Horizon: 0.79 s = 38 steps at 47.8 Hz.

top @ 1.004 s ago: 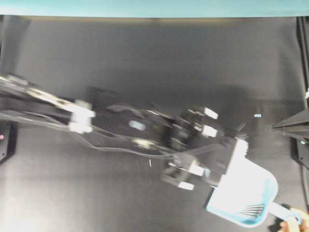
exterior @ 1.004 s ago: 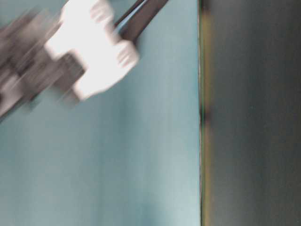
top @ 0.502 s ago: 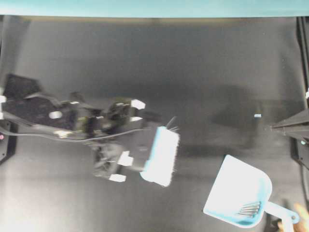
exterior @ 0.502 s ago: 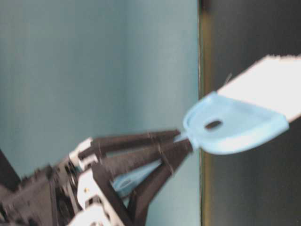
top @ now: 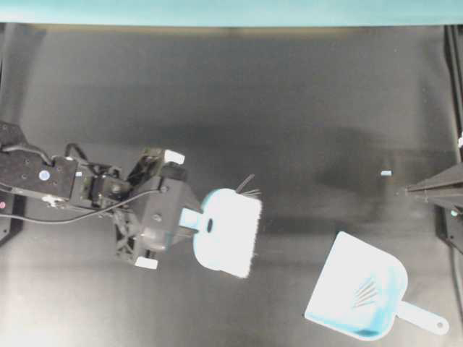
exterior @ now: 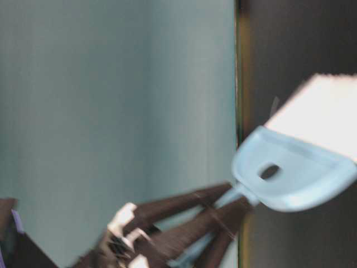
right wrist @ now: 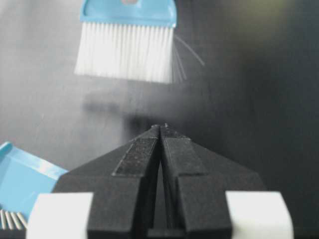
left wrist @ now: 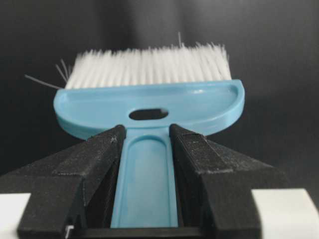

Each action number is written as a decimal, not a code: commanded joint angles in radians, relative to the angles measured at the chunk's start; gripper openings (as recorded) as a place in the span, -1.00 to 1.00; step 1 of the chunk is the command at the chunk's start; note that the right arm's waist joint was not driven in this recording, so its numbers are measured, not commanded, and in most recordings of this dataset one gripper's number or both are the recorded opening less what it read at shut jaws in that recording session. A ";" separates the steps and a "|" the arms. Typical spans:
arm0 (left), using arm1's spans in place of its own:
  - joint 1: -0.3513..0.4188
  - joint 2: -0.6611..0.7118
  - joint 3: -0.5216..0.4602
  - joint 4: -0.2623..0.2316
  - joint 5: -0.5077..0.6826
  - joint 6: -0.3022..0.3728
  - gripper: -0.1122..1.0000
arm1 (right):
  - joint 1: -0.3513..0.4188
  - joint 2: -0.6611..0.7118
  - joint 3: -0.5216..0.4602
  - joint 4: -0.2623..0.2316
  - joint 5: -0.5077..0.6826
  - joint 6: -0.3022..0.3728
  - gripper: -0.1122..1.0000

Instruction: Hold the dustpan with a person, while the left arm uses a hand brush to gather the screws into the dustpan.

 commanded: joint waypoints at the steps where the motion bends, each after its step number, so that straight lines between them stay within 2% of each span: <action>1: 0.008 -0.014 0.023 0.002 -0.025 0.000 -0.23 | 0.000 0.005 -0.005 0.003 -0.011 0.003 -0.81; 9: 0.011 -0.018 0.061 0.002 -0.037 0.000 -0.23 | 0.000 0.005 -0.005 0.003 -0.011 0.002 -0.81; 28: 0.041 -0.003 0.086 0.002 -0.129 0.003 -0.23 | 0.000 0.003 -0.005 0.003 -0.011 0.003 -0.81; 38: 0.046 0.006 0.087 0.002 -0.135 0.003 -0.23 | 0.000 0.003 -0.006 0.003 -0.011 0.002 -0.81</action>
